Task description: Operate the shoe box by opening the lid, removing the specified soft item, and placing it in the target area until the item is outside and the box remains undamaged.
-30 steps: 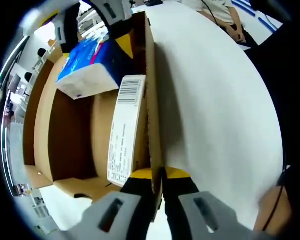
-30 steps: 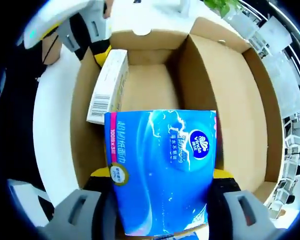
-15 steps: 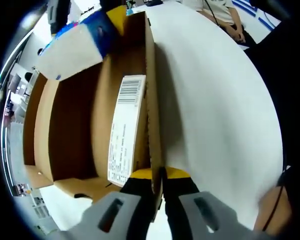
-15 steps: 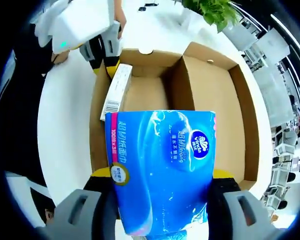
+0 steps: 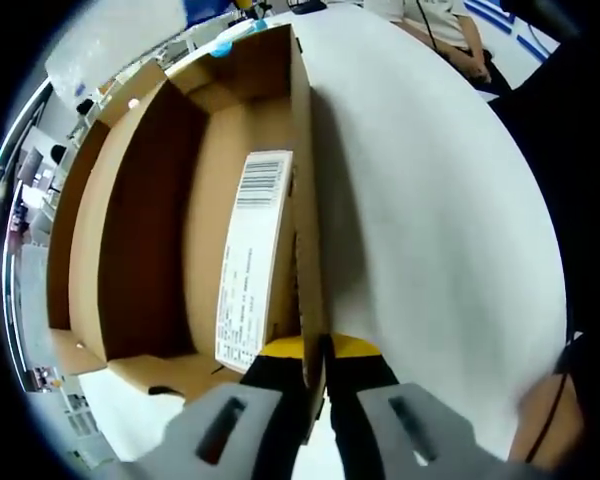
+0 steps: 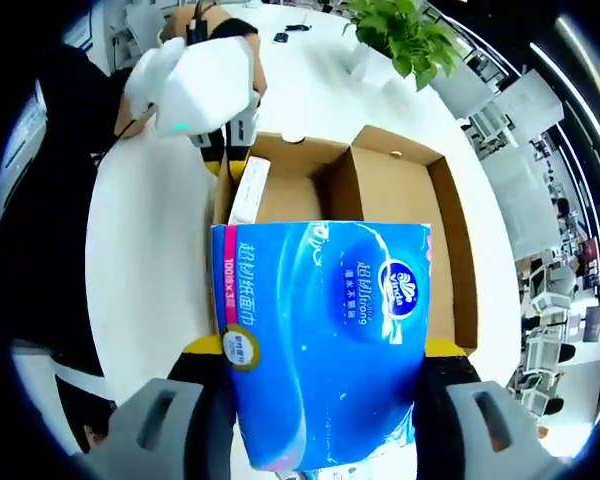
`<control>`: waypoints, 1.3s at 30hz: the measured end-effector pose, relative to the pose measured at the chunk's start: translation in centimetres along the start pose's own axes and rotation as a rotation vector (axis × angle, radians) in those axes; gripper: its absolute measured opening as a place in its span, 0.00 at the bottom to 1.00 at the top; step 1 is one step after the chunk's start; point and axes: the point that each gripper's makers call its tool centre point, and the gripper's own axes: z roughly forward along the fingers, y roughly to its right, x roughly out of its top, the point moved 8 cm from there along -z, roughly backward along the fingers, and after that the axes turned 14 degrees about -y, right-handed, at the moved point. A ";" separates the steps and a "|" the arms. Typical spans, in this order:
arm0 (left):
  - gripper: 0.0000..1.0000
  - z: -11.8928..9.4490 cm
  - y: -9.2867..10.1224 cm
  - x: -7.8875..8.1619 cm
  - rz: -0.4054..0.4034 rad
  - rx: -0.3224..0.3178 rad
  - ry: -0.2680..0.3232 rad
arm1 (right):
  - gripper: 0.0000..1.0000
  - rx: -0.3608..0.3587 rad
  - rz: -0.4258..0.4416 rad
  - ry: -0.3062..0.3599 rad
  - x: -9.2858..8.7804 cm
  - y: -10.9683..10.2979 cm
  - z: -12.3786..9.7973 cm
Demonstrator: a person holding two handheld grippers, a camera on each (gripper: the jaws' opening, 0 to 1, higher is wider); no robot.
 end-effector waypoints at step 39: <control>0.05 0.1 -0.6 0.2 -0.004 0.004 -0.019 | 0.71 -0.027 0.239 -0.095 -16.3 -8.2 -3.0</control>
